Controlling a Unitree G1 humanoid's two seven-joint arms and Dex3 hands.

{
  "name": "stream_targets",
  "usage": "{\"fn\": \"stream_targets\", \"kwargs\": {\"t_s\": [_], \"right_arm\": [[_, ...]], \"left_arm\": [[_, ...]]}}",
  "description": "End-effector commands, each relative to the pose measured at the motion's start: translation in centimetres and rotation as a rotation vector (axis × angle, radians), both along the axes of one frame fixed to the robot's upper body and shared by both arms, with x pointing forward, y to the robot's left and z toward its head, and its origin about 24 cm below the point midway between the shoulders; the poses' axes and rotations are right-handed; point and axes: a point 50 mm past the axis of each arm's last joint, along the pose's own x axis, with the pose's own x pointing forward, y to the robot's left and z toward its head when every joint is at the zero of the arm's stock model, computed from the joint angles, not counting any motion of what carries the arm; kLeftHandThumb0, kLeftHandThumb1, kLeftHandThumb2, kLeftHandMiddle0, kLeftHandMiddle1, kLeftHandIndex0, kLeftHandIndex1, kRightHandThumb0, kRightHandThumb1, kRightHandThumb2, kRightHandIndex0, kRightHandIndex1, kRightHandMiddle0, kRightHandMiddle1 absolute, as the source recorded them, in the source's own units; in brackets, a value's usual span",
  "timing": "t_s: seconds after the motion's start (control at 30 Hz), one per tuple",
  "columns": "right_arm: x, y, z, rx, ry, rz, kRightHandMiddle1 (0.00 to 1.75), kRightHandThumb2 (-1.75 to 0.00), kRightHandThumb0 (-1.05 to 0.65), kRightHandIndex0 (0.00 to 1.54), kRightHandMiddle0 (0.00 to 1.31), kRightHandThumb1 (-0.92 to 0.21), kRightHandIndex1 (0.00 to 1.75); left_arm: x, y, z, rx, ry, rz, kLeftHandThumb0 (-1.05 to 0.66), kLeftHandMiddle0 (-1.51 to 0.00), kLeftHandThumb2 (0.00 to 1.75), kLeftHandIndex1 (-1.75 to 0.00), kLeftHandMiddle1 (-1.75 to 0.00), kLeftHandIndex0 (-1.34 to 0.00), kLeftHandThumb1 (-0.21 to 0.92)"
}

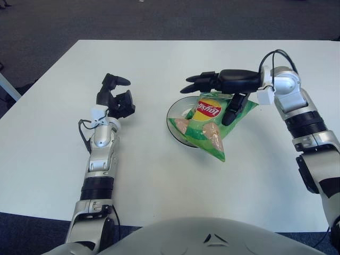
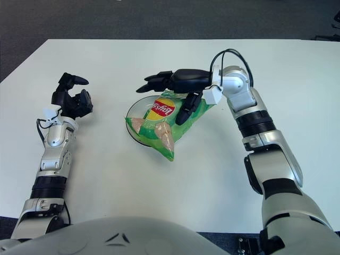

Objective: Put the snack into the plate.

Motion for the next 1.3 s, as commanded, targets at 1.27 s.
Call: {"fn": "stream_targets", "kwargs": {"t_s": [1.27], "right_arm": [[4.8, -1.7, 4.5, 0.239, 0.270, -0.254, 0.17, -0.79, -0.90, 0.00, 0.00, -0.92, 0.00]], "left_arm": [[-3.0, -0.9, -7.1, -0.067, 0.245, -0.003, -0.41, -1.35, 1.05, -1.75, -1.75, -0.44, 0.53]]}}
